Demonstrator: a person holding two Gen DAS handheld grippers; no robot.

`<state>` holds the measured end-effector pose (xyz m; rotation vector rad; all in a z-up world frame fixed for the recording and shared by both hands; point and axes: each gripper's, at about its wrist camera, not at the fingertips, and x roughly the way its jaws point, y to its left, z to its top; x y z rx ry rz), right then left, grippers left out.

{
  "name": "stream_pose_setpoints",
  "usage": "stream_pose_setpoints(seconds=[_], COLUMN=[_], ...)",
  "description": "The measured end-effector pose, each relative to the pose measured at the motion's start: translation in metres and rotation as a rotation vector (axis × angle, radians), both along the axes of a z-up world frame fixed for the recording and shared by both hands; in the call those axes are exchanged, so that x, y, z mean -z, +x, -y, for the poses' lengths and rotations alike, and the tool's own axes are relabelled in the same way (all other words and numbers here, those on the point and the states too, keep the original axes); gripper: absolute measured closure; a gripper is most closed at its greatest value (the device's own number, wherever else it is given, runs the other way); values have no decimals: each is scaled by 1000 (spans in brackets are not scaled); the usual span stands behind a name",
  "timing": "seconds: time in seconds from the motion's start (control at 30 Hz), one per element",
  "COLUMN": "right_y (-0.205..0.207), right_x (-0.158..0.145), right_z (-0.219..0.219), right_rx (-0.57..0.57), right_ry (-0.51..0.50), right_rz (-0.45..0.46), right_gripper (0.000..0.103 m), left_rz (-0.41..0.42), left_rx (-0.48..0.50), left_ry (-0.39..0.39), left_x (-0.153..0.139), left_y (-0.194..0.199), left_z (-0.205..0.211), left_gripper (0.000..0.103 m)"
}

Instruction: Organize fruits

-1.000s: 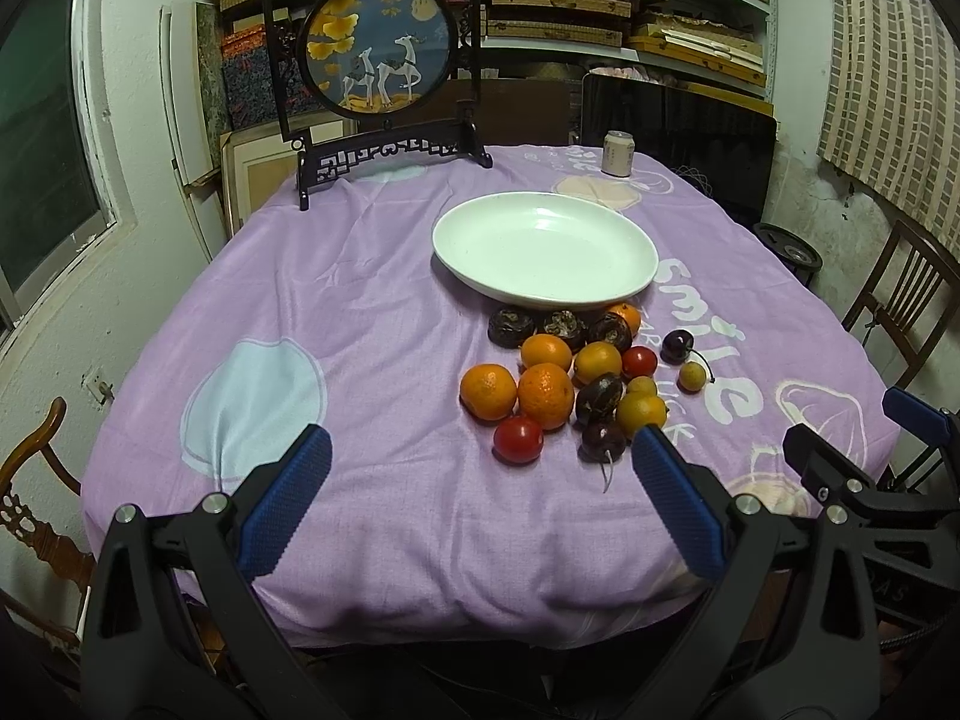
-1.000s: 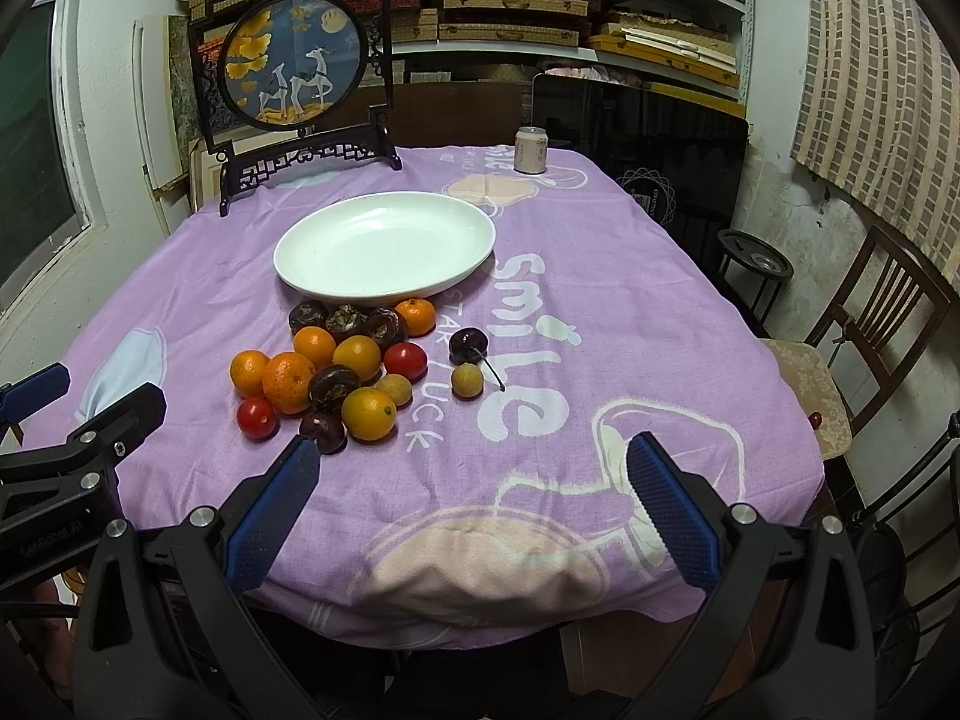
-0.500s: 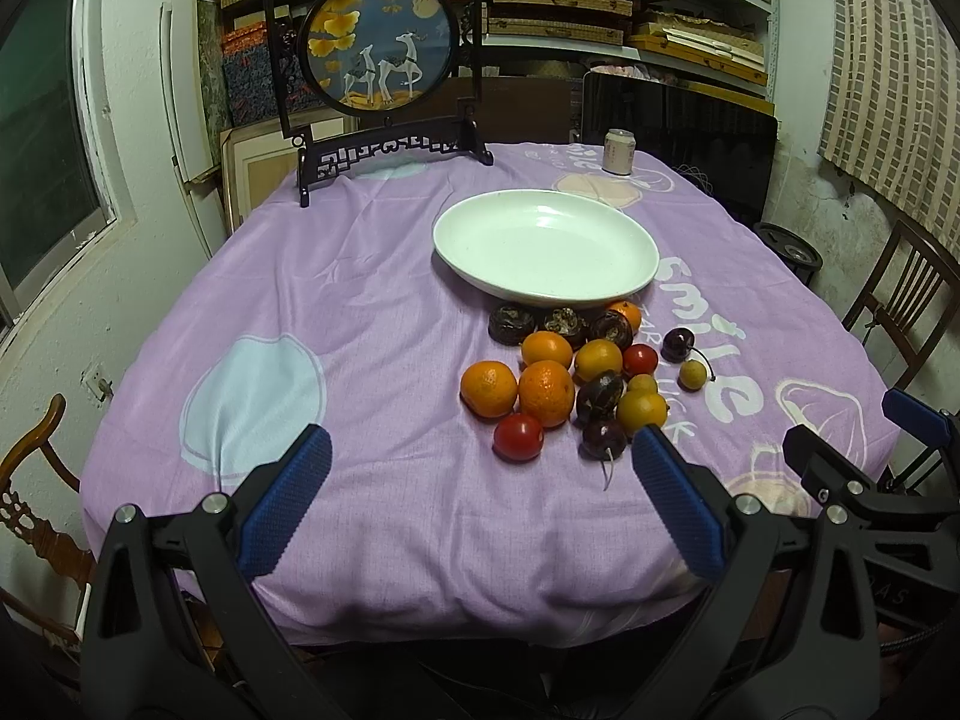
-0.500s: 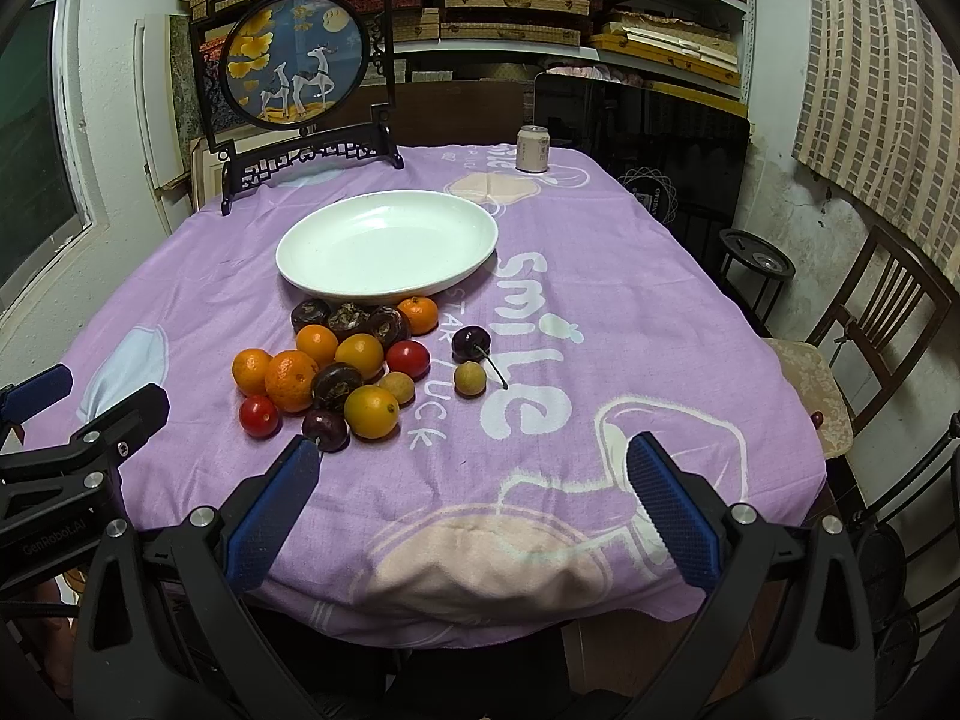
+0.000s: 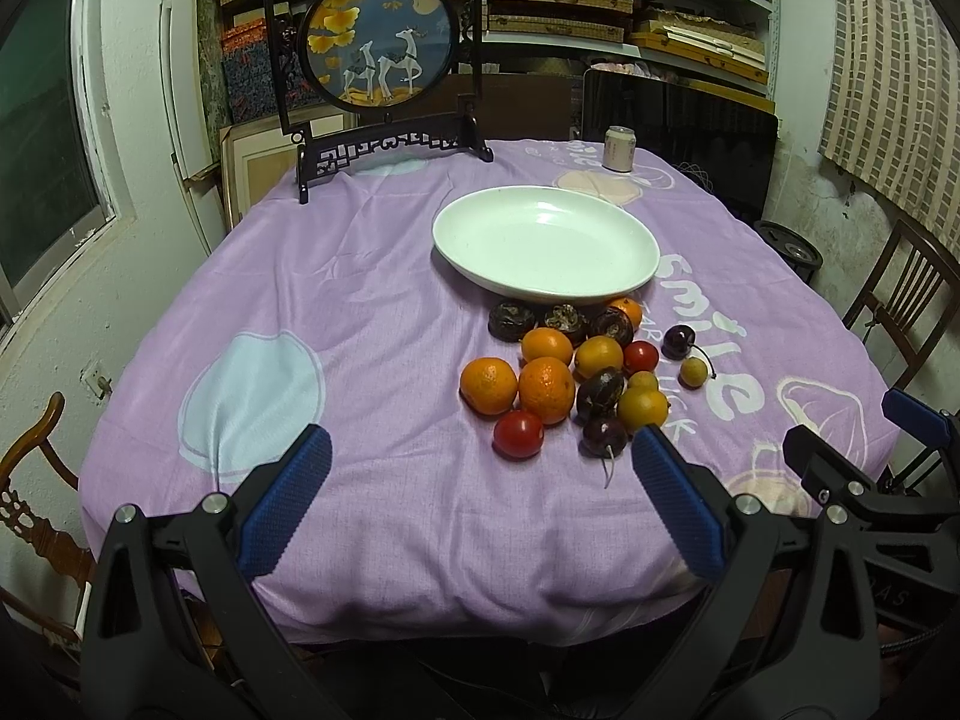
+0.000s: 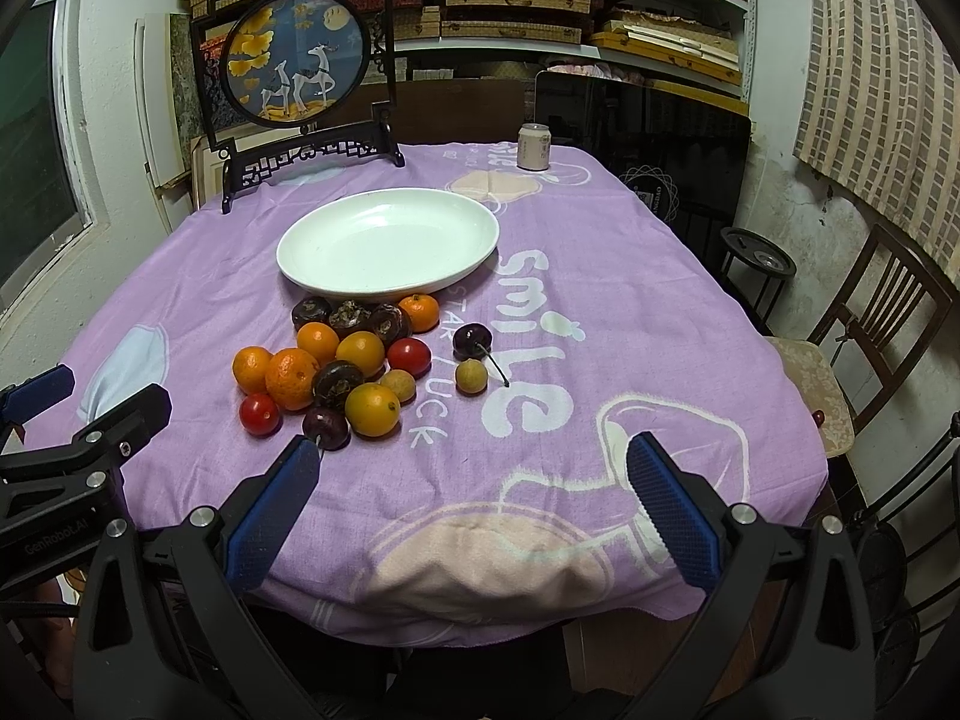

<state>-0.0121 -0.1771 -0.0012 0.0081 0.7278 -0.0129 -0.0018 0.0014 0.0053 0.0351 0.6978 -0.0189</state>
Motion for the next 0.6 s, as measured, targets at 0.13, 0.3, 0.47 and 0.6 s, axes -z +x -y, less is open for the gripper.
stream_pose_setpoints(seconds=[0.13, 0.3, 0.47, 0.6], right_y=[0, 0, 0, 2], right_x=[0, 0, 0, 1], right_z=[0, 0, 2, 2], right_rx=[0, -1, -1, -10], right_ry=[-1, 0, 0, 4], right_rz=[1, 0, 0, -5], right_gripper=[1, 1, 1, 1], left_rz=[-1, -2, 2, 0], left_rx=[1, 1, 0, 0], left_ry=[-1, -1, 0, 0], left_x=[0, -1, 0, 0], left_y=[0, 0, -1, -1], left_z=[0, 0, -1, -1], left_gripper=[2, 2, 2, 2])
